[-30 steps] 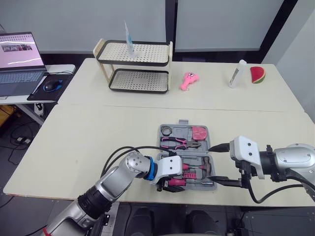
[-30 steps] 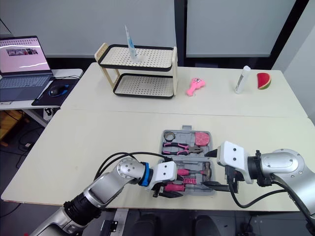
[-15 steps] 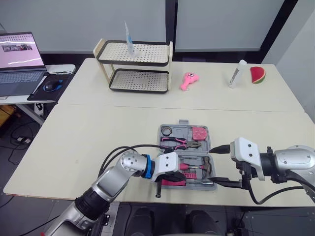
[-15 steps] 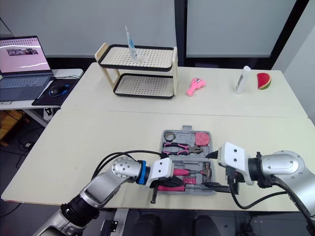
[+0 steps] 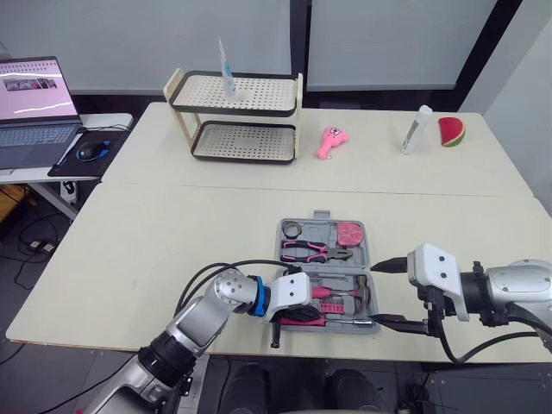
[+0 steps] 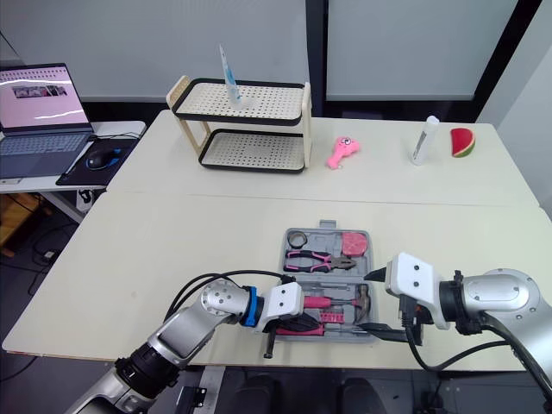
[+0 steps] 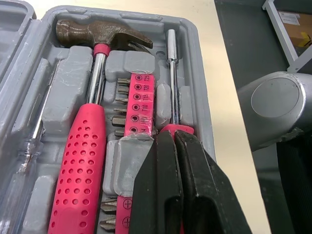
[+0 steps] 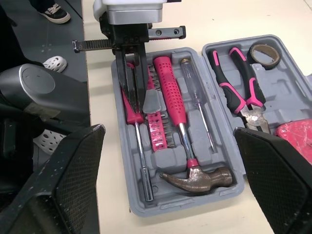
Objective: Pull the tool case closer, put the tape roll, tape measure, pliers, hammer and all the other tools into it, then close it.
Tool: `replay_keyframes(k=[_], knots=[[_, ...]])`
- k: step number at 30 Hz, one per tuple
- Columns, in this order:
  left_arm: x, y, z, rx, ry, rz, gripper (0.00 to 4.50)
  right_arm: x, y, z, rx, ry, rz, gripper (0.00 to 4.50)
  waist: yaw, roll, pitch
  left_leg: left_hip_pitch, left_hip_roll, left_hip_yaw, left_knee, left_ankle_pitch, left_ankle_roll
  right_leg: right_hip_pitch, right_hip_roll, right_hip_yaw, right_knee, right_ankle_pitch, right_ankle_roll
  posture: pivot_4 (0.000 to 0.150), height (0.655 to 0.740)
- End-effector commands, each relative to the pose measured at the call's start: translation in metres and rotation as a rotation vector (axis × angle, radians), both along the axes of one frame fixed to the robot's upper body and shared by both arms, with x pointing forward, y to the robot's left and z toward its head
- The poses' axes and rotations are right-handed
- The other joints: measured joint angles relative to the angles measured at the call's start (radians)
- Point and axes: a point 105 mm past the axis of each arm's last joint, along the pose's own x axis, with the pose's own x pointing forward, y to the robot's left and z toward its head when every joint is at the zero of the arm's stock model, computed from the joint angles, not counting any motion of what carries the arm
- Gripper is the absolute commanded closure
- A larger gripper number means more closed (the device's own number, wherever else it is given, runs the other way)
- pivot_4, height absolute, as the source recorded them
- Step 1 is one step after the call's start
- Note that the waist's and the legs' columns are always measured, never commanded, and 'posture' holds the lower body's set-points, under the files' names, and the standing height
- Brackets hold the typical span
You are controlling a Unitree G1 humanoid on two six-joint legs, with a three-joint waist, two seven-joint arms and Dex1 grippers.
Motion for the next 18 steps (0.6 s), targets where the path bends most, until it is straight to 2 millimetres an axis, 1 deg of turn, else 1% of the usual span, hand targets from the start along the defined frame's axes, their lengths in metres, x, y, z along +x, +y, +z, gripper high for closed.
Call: replay_keyframes(k=[1, 4, 6, 8, 11, 13, 16, 18], knots=[[-0.006, -0.003, -0.006, 0.015, 0.013, -0.037, 4.46, 0.0, 0.001, 0.006, -0.003, -0.035, 0.006, 0.0, 0.0, 0.0, 0.0, 0.0, 0.0, 0.0, 0.0, 0.0, 0.0, 0.0, 0.0, 0.0, 0.0, 0.0, 0.0, 0.15, 0.74], [-0.004, -0.002, -0.004, 0.003, 0.008, -0.029, 4.46, 0.001, 0.001, 0.006, -0.003, -0.035, 0.005, 0.0, 0.0, 0.0, 0.0, 0.0, 0.0, 0.0, 0.0, 0.0, 0.0, 0.0, 0.0, 0.0, 0.0, 0.0, 0.0, 0.15, 0.74], [-0.003, -0.001, 0.003, -0.037, 0.005, -0.02, 4.46, 0.002, -0.001, 0.005, -0.005, -0.034, 0.002, 0.0, 0.0, 0.0, 0.0, 0.0, 0.0, 0.0, 0.0, 0.0, 0.0, 0.0, 0.0, 0.0, 0.0, 0.0, 0.0, 0.15, 0.74], [-0.002, 0.003, 0.015, -0.09, 0.007, -0.003, 4.46, 0.005, -0.005, 0.003, -0.013, -0.035, -0.005, 0.0, -0.001, 0.0, 0.0, 0.0, 0.0, 0.0, 0.0, 0.0, 0.0, 0.0, 0.0, 0.0, 0.0, 0.0, 0.0, 0.15, 0.74], [-0.004, 0.02, 0.036, -0.141, 0.012, 0.018, 4.46, 0.016, -0.013, 0.004, 0.002, -0.062, -0.048, 0.0, -0.002, 0.0, 0.0, 0.0, 0.0, 0.0, 0.0, 0.0, 0.0, 0.0, 0.0, 0.0, 0.0, 0.0, 0.0, 0.15, 0.74], [-0.003, 0.041, 0.049, -0.135, 0.01, 0.038, 4.46, 0.026, -0.02, 0.004, -0.002, -0.082, -0.079, 0.0, -0.003, 0.0, 0.0, 0.0, 0.001, 0.0, 0.0, 0.0, 0.0, 0.0, 0.0, 0.0, 0.0, 0.0, 0.0, 0.15, 0.74], [0.006, 0.082, 0.064, -0.064, -0.022, 0.084, 4.5, 0.048, -0.043, -0.003, -0.118, -0.153, -0.138, 0.6, -0.005, 0.0, 0.0, 0.001, 0.001, 0.0, 0.0, 0.0, 0.0, 0.0, 0.0, 0.0, 0.0, 0.0, 0.0, 0.15, 0.74], [0.019, 0.106, 0.07, -0.016, -0.067, 0.143, 4.5, 0.062, -0.055, -0.009, -0.188, -0.187, -0.169, 1.32, -0.005, 0.0, 0.0, 0.002, 0.0, 0.001, 0.0, 0.0, 0.0, 0.0, 0.0, 0.0, 0.0, 0.0, 0.0, 0.15, 0.74]])
